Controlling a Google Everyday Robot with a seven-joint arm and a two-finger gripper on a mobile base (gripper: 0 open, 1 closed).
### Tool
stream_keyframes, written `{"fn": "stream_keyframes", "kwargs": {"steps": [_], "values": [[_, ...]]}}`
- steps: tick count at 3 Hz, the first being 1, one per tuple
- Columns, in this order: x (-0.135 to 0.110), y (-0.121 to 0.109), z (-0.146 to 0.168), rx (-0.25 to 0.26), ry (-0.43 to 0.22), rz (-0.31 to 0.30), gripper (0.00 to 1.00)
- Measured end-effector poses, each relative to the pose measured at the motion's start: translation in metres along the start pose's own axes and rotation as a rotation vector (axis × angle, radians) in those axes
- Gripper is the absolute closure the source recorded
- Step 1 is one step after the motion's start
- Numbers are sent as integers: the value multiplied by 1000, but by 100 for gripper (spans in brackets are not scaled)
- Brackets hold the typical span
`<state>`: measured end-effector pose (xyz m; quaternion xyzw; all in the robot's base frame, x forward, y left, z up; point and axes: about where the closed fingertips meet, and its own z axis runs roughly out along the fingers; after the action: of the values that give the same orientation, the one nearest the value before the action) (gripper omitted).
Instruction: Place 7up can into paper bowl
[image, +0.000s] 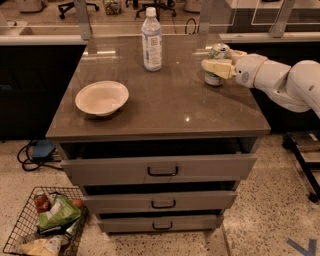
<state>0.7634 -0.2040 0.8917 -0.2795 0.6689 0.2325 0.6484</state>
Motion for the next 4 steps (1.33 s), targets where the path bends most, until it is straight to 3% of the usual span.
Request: {"fn": "stream_keyframes", "kwargs": {"steps": [1,2,3,4], "values": [[0,3,4,-6,-1,1,70],[0,5,6,-11,-1,1,93],[0,6,8,-14,-1,2,100],[-12,18,9,-45,-1,-14,100]]}}
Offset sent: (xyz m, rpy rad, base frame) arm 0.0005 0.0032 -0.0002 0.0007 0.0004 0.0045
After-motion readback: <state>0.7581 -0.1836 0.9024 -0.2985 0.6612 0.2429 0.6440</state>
